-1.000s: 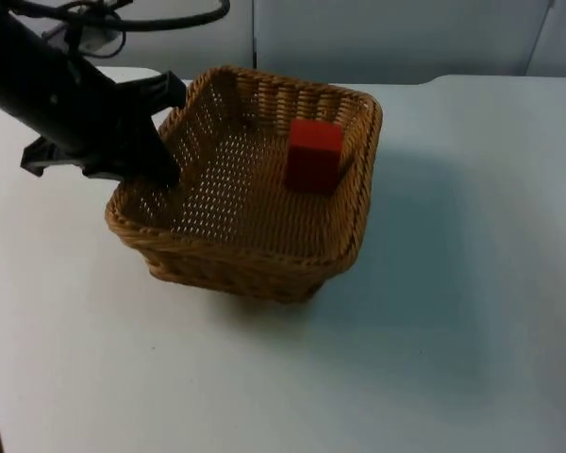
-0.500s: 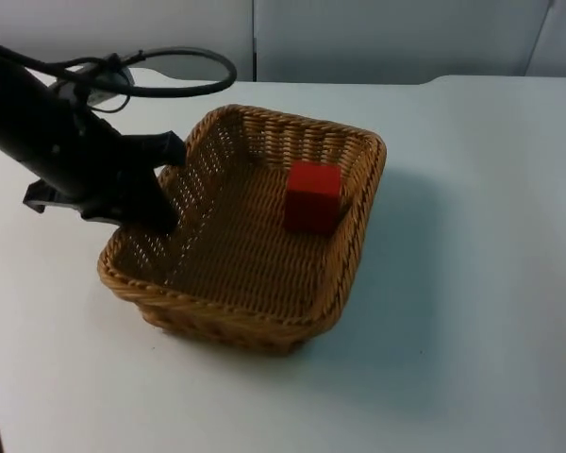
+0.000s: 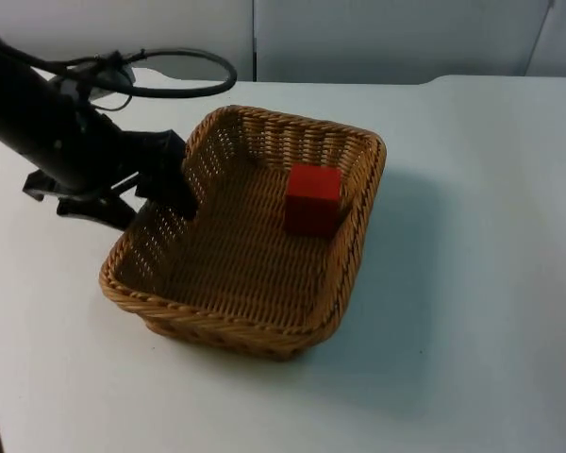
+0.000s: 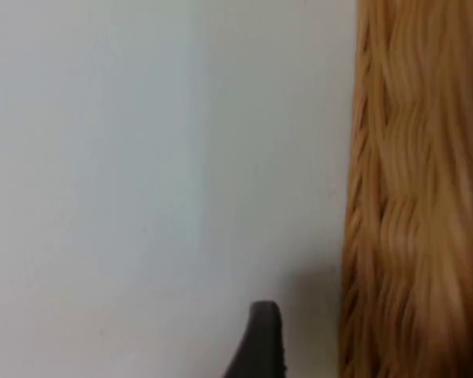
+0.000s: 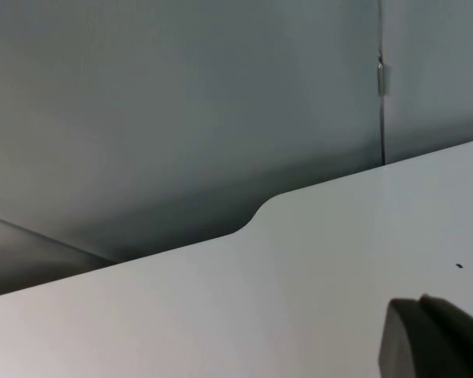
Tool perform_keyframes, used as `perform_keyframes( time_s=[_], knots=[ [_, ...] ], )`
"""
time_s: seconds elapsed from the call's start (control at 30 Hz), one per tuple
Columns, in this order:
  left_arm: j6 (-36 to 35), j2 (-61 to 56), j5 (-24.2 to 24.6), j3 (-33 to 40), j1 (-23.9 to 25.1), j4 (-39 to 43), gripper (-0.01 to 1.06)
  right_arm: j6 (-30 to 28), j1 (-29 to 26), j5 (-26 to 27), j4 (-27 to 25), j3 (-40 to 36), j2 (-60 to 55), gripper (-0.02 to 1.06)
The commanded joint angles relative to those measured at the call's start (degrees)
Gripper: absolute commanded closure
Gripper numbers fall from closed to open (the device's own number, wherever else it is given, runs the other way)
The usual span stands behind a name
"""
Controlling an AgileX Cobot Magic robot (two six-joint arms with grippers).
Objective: Pick up the basket with the left hand and place the cube into the basket with the right hand.
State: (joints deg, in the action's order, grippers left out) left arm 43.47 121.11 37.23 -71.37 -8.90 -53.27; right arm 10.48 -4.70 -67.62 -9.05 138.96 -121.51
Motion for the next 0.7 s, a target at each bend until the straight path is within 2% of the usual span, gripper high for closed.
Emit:
perform_keyframes(
  time_s=[0.0, 0.1, 0.13, 0.23, 0.3, 0.33, 0.4, 0.5, 0.57, 0.67],
  knots=[
    [-2.0, -0.8, 2.6, -4.7, 0.0, 2.1, 0.32, 0.1, -0.2, 0.7, -0.9, 0.6, 0.8, 1.05],
    [-6.9, -3.8, 6.6, -14.7, 0.1, 9.1, 0.36, 0.1, -0.2, 0.9, -3.9, 0.6, 0.8, 1.05],
    [-6.9, -3.8, 6.6, -14.7, 0.1, 9.1, 0.36, 0.1, -0.2, 0.9, -3.9, 0.6, 0.8, 1.05],
    [-14.9, -9.3, 10.9, -28.4, 0.1, 24.2, 0.62, -0.4, -0.2, -1.7, -7.5, 0.6, 0.8, 1.05],
    [-20.3, -12.6, 14.6, -35.1, 0.1, 34.0, 0.83, -2.0, -0.2, -2.3, -6.5, 0.6, 1.3, 1.05],
    [-20.3, -12.6, 14.6, -35.1, 0.1, 34.0, 0.83, -2.0, -0.2, -2.3, -6.5, 0.6, 1.3, 1.05],
    [-24.1, -16.3, 19.5, -40.3, 0.2, 40.6, 1.05, -3.6, -0.2, -2.3, -4.8, 0.6, 2.5, 1.05],
    [-26.2, -20.2, 22.6, -42.1, 0.8, 41.8, 1.05, -3.9, -0.5, -1.6, -2.1, 0.6, 5.3, 1.05],
    [-27.0, -25.8, 26.4, -41.8, 1.7, 38.4, 1.05, -3.2, -1.7, -0.7, -1.7, 0.6, 9.0, 1.05],
    [-26.1, -29.5, 30.4, -41.8, 1.9, 38.1, 1.05, -3.8, -3.6, -2.3, -0.1, 0.6, 14.7, 1.05]
  ],
)
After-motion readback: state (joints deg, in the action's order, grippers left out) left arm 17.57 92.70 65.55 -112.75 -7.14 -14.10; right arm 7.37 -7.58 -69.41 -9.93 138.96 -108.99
